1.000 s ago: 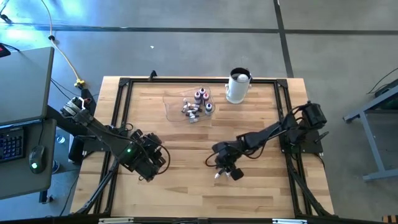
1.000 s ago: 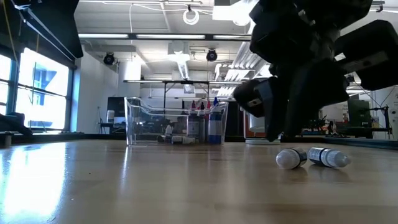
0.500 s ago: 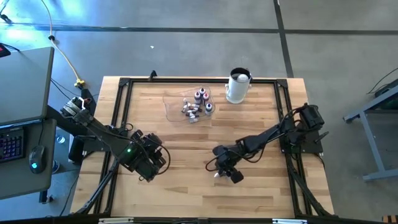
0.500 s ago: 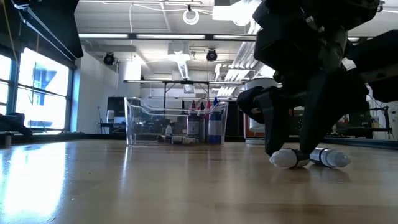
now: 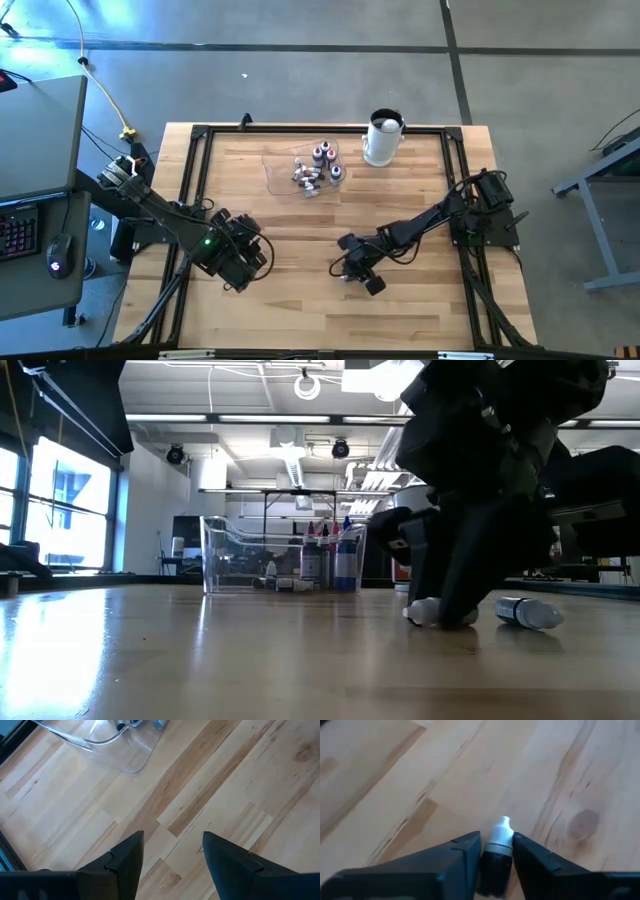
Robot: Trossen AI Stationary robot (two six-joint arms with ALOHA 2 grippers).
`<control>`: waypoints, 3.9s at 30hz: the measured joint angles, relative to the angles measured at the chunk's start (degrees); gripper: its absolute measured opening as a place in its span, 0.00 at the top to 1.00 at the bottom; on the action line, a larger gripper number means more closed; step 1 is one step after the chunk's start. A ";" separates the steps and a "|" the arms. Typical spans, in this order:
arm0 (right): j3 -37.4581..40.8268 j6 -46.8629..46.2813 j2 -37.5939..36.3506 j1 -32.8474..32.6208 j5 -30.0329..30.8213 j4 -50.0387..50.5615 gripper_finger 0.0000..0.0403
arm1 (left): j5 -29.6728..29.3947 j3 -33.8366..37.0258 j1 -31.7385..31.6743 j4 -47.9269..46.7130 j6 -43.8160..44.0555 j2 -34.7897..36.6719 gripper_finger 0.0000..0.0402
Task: Pick & Place food coloring
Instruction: Put the small red food coloring bottle into the transparent container, then put the small green food coloring bottle into the transparent container
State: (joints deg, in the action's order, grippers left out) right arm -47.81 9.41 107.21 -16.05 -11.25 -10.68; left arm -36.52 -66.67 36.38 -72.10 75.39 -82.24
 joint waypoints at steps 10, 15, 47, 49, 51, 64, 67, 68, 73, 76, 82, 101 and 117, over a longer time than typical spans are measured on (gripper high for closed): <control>0.09 0.63 0.26 2.73 8.66 -5.43 0.84 | -0.08 0.00 0.00 -0.02 -0.54 0.00 0.50; -3.63 14.30 -0.47 6.28 20.50 -11.47 0.78 | -0.31 0.00 0.00 -0.01 -0.55 -0.02 0.50; -18.80 11.06 -0.30 28.05 16.75 -5.76 0.76 | -5.05 0.02 0.00 1.55 -2.05 -0.02 0.50; -18.88 12.52 -3.26 25.69 17.33 -2.75 0.73 | -5.21 0.02 0.00 1.55 -2.05 -0.02 0.50; -18.88 12.75 -6.02 23.14 17.35 -0.01 0.69 | -5.21 0.02 0.00 1.66 -2.05 -0.02 0.50; -18.91 -19.36 -13.11 6.97 8.62 40.77 0.59 | -4.94 0.02 0.00 2.80 -2.05 -0.01 0.50; -18.88 -21.03 -11.77 5.32 5.37 46.13 0.58 | -4.89 0.02 0.00 3.37 -2.05 -0.02 0.50; -18.87 -16.88 -11.36 4.69 4.62 47.54 0.58 | -4.86 0.02 0.00 3.38 -2.05 -0.02 0.50; -18.86 3.14 -9.39 0.63 -0.91 49.30 0.59 | -4.96 0.02 0.00 3.15 -2.06 -0.02 0.50; -18.86 8.34 -8.35 -1.57 -6.76 46.47 0.59 | -5.00 0.02 0.00 3.13 -3.52 -0.02 0.50; -18.86 13.22 -6.00 -4.99 -3.61 40.55 0.61 | -5.04 0.02 0.00 3.17 -5.17 -0.02 0.50; -13.60 15.06 -0.20 -2.83 -2.66 37.58 0.75 | -6.70 0.02 0.00 3.26 -6.70 -0.02 0.50; -5.15 11.62 -1.15 -0.10 -12.42 14.16 0.75 | -8.38 0.02 0.00 3.27 -6.64 -0.02 0.50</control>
State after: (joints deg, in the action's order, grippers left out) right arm -52.96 21.03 106.06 -16.14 -23.67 3.49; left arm -44.91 -66.65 36.38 -68.83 68.75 -82.26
